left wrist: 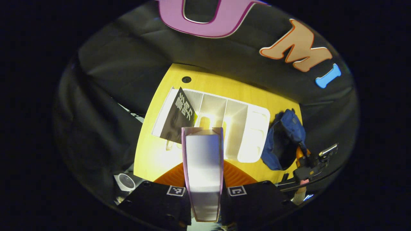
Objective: Open the schoolbag, grab two books from the bookshelf and put them into the schoolbag.
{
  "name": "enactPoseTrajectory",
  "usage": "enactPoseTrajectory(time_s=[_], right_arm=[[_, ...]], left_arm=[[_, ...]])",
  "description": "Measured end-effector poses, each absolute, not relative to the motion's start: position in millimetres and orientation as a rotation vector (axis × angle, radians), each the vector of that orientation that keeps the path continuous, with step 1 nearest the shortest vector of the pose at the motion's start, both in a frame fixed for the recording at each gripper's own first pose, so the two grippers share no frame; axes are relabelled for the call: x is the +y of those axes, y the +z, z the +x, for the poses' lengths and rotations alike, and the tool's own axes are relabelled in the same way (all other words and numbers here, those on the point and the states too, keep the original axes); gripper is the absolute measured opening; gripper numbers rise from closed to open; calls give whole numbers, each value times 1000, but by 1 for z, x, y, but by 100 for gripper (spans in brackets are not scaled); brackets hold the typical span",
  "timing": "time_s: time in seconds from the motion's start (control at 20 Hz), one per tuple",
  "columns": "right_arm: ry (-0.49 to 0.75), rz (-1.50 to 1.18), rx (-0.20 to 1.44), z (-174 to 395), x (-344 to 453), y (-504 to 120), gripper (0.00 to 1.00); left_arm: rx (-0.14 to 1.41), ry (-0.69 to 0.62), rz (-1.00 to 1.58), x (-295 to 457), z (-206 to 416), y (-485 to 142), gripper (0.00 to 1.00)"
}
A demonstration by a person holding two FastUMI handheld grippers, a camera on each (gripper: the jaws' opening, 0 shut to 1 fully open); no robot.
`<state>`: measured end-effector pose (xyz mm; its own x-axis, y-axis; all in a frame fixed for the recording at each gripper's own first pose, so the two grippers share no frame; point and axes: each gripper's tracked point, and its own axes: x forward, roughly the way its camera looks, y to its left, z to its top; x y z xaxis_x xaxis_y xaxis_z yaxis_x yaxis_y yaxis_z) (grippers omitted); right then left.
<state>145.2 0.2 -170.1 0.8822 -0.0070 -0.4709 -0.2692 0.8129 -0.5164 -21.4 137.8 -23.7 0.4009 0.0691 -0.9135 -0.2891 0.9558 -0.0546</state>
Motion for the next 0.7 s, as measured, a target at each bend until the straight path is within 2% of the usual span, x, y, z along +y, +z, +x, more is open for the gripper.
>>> enactPoseTrajectory(time_s=[0.15, 0.3, 0.7], right_arm=[[161, -585, 476, 148, 0, -170, 10], [175, -578, 470, 149, -1, -168, 8], [179, -540, 466, 149, -10, -162, 8]], left_arm=[[1058, 237, -302, 118, -38, -11, 36], [964, 219, -376, 92, -43, -1, 33], [785, 42, -568, -10, -50, -6, 33]])
